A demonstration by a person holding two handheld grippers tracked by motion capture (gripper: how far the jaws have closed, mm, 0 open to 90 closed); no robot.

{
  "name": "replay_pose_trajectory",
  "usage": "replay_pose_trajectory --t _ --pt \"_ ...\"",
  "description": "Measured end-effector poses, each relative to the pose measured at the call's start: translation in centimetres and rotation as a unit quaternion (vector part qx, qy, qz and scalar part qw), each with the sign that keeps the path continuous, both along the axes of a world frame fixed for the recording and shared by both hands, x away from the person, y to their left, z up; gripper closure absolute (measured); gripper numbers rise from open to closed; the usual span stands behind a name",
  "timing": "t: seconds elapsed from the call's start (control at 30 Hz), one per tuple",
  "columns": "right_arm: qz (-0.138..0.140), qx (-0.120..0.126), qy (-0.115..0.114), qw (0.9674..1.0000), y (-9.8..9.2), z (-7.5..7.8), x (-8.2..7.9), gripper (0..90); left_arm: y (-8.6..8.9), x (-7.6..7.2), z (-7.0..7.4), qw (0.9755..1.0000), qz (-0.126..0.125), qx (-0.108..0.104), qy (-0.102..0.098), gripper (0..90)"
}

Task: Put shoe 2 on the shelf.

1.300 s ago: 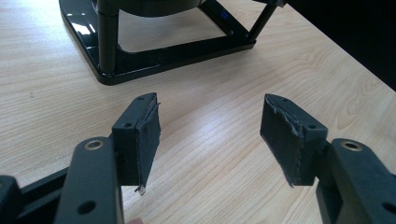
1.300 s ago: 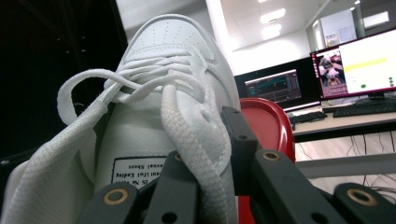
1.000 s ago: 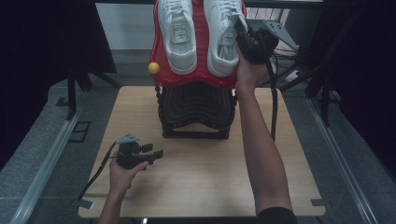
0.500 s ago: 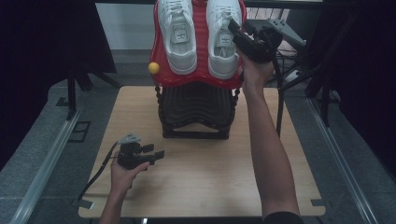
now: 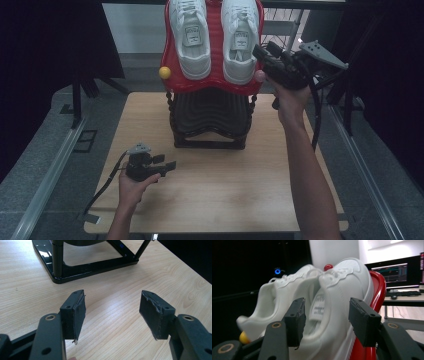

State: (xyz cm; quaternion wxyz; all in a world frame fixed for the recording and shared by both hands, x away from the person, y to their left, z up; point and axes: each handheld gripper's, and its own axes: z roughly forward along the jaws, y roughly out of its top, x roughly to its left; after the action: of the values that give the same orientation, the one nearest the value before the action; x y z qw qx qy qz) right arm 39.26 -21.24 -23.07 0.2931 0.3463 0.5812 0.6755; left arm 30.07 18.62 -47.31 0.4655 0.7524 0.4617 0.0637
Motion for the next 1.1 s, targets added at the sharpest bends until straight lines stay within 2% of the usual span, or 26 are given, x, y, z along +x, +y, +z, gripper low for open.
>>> replay_pose_trajectory --t 0.07,0.13,0.47,0.73,0.8,0.83,0.87,1.1 --pt "0.011 -0.014 0.000 0.9998 -0.5 -0.5 -0.8 47.9 0.0 0.1 -0.1 1.0000 -0.001 0.003 -0.001 37.7" --pt "0.021 -0.018 0.004 0.9996 -1.0 -1.0 -1.5 48.3 -0.1 0.1 -0.1 1.0000 -0.001 0.005 0.000 37.7" --pt "0.046 -0.014 0.013 0.9988 -3.0 -3.9 -3.6 49.3 -0.5 0.1 -0.2 0.9999 -0.004 0.009 0.001 37.7" --pt "0.062 -0.017 0.022 0.9977 -4.3 -7.2 -4.5 49.9 -0.4 0.0 -0.1 1.0000 -0.004 0.008 0.001 37.7" --pt "0.066 -0.023 0.024 0.9973 -4.6 -8.1 -4.9 49.9 -0.4 0.0 -0.1 1.0000 -0.003 0.007 0.000 37.7" --pt "0.068 -0.027 0.028 0.9969 -4.9 -9.1 -5.4 49.9 -0.5 0.0 -0.1 1.0000 -0.003 0.008 0.001 37.7" --pt "0.068 -0.027 0.028 0.9969 -4.9 -9.1 -5.4 49.9 -0.5 0.0 -0.1 1.0000 -0.003 0.008 0.001 37.7" --pt "0.074 -0.037 0.044 0.9956 -5.8 -12.2 -6.5 49.9 -0.6 -0.1 -0.1 1.0000 -0.004 0.007 0.001 37.7"
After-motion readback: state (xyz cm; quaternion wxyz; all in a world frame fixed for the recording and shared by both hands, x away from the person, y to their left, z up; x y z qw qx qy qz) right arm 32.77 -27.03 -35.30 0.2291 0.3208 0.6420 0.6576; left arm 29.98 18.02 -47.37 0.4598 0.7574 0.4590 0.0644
